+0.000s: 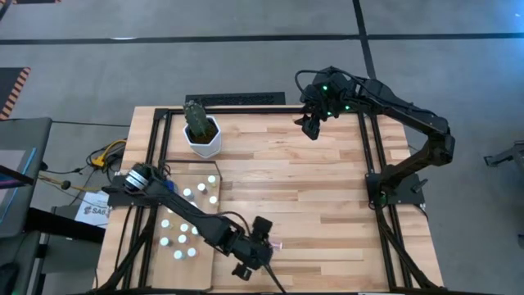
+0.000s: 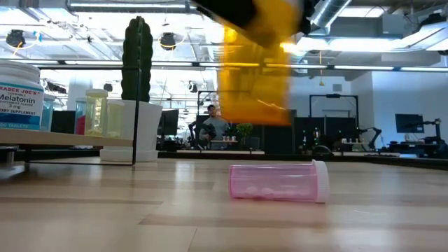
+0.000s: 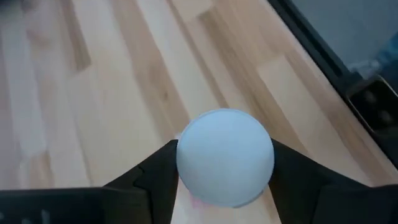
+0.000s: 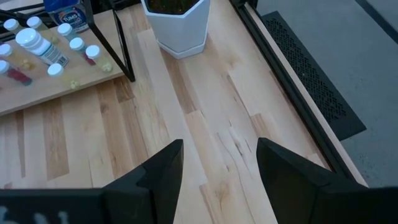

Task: Pick and place medicine bottles onto shelf by color
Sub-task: Put the orange pill bottle on the shelf

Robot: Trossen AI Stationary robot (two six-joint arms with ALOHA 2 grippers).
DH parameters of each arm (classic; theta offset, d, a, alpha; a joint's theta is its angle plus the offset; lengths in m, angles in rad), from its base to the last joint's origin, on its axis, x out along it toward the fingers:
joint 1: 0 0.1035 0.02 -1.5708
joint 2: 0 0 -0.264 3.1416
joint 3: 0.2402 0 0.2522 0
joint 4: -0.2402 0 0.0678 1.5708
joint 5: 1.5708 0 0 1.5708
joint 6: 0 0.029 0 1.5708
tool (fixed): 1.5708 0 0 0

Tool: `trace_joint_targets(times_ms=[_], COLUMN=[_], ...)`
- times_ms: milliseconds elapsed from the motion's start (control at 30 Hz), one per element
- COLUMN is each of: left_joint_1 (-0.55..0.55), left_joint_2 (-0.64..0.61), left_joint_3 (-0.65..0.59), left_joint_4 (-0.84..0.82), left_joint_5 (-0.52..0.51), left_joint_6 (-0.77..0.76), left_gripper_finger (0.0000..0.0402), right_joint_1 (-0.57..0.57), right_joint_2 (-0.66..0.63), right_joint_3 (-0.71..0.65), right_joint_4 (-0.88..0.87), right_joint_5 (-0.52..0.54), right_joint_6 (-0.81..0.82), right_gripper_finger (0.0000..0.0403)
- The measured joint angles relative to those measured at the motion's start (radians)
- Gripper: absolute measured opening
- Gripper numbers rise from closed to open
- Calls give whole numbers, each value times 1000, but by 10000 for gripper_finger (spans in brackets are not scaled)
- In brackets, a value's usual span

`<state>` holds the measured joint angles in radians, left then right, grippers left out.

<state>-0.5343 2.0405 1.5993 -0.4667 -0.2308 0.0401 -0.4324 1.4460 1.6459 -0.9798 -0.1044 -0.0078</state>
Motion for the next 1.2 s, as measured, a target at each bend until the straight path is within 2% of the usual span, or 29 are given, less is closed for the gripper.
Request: trace_joint_targets(times_ms=[167,333,600,967,1067,1200], left_joint_1=[-10,-69,-276,-571,-644,-722], left_joint_2=[-111,-216,-288,-396,-437,-510], left_joint_3=[0,0,0,-1,-54,-172], left_joint_4=[-172,-289,-525,-854,-863,-771], left_joint_5=[15,-28,-152,-168,-169,-186], left_joint_6=[-88,-195,-393,-640,-716,-803], left_gripper_finger=[182,187,187,190,190,190], right_joint_1=[0,0,0,0,0,0], right_joint_2=[0,0,0,0,0,0], right_joint_3=[0,0,0,0,0,0], right_joint_4=[0,0,1,1,1,1], right_joint_5=[0,0,0,0,0,0], right_joint_6=[0,0,0,0,0,0], right_gripper_finger=[224,224,224,224,224,224])
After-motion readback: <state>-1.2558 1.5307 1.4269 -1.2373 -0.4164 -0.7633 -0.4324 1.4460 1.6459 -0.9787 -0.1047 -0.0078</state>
